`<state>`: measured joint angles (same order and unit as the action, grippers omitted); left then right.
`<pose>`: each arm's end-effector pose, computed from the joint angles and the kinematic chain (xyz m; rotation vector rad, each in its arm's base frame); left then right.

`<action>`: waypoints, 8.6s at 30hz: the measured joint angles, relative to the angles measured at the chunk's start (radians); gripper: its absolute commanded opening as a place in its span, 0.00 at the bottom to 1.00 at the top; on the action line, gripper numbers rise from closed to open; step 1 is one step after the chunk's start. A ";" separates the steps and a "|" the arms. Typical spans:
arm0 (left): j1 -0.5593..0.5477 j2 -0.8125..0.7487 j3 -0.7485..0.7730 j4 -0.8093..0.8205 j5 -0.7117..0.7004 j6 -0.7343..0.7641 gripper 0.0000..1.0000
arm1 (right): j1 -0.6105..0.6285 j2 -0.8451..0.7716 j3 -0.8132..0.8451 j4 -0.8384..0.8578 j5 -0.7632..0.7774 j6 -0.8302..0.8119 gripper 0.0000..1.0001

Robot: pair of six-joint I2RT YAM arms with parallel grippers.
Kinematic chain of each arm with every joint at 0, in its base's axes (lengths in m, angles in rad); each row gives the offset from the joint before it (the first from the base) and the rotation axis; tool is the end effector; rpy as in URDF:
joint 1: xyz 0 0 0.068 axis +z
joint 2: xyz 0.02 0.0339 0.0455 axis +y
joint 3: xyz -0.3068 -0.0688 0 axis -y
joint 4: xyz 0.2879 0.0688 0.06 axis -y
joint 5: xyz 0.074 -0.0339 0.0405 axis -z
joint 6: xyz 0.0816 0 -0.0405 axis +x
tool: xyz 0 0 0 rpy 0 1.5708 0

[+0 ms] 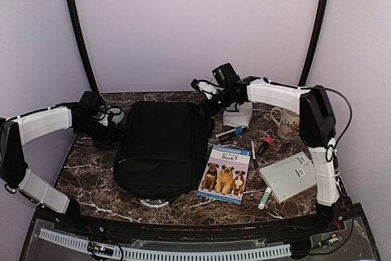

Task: Pack the student bag
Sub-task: Move the student bag to the center of the board, then pick up the book at the center of the board, then pass from the left arm to the right

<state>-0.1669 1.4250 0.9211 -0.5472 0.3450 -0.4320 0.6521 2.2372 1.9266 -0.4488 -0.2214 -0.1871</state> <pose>0.3222 -0.0823 0.1997 -0.2304 2.6645 -0.6543 0.4768 0.3866 0.2180 -1.0626 2.1058 0.4880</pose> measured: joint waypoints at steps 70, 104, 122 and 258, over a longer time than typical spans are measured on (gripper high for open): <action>-0.098 -0.257 0.086 -0.111 -0.092 -0.248 0.60 | 0.114 -0.681 -0.715 -0.025 0.364 -0.216 0.59; -0.685 0.546 0.409 0.214 0.152 -0.209 0.73 | 0.100 -0.869 -1.231 0.158 0.165 -0.250 0.39; -0.695 0.599 0.398 0.290 0.144 -0.249 0.75 | 0.106 -0.730 -1.229 0.189 0.177 -0.250 0.36; -0.687 -0.100 0.046 0.903 0.261 -0.055 0.00 | -0.154 -0.832 -0.703 0.116 -0.860 0.168 0.93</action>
<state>-0.8536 1.3247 0.9672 0.3553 0.6056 -0.4866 0.4980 1.4052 1.2236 -0.3328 -1.0813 -0.0189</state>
